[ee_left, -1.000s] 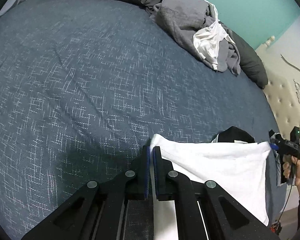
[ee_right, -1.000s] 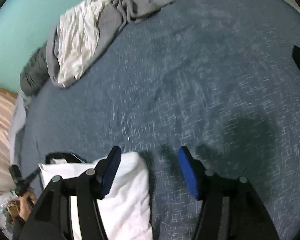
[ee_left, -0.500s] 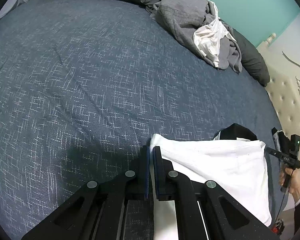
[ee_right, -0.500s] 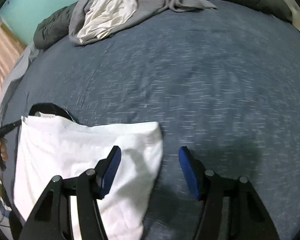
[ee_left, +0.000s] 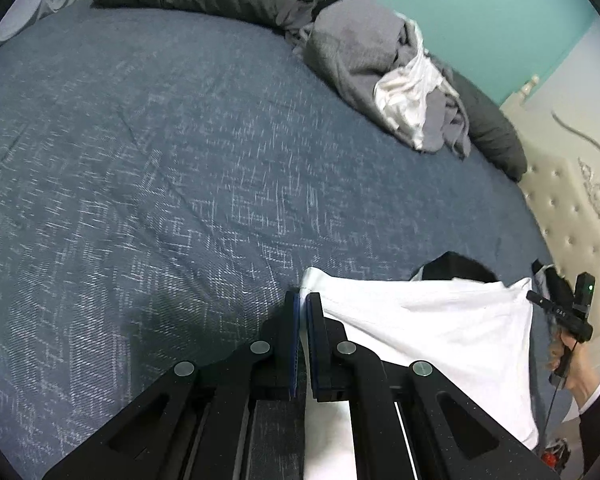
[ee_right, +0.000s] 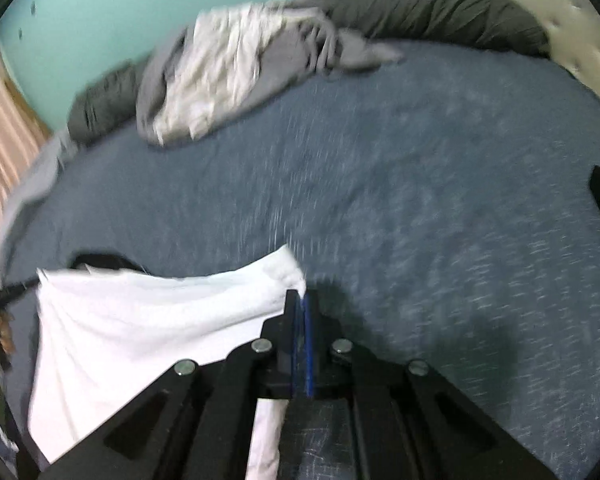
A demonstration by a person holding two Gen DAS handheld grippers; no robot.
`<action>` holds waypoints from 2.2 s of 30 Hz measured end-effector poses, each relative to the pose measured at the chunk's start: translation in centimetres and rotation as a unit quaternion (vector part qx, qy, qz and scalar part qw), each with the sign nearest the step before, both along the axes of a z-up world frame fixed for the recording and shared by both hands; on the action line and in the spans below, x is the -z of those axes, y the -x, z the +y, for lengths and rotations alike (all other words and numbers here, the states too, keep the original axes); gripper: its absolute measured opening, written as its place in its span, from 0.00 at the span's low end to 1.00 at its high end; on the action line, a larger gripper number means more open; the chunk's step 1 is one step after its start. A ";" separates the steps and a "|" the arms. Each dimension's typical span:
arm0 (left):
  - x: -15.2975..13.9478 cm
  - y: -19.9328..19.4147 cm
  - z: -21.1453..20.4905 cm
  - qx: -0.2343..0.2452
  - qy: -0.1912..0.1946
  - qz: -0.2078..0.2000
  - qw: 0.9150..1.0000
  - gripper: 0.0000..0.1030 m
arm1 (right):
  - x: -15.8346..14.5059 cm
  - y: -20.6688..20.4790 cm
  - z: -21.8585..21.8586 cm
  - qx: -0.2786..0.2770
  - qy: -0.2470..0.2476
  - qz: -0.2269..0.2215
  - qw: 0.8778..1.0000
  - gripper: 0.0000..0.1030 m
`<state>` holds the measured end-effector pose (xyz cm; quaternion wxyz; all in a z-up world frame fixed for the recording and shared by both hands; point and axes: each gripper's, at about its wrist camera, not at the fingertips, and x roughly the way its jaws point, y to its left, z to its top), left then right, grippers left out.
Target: Fold clothes
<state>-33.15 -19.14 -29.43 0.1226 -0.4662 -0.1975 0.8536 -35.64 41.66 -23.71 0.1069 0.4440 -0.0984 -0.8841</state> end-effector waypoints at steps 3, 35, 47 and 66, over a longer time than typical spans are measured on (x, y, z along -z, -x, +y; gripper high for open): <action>-0.5 -0.1 -0.6 -0.005 -0.009 0.003 1.000 0.04 | -0.9 -0.6 1.3 0.017 0.008 0.021 1.000 0.02; 0.3 -2.1 -1.2 -0.017 -0.002 -0.041 0.999 0.42 | 0.2 -2.5 -0.2 0.066 0.050 -0.017 0.996 0.46; 1.7 -14.5 0.8 0.037 0.001 -0.114 0.993 0.44 | 2.6 -13.7 -11.7 -0.064 0.114 -0.097 0.987 0.38; 1.7 -22.8 0.6 0.040 -0.025 -0.143 0.989 0.44 | 8.6 -23.3 -23.8 -0.139 0.027 -0.215 0.966 0.09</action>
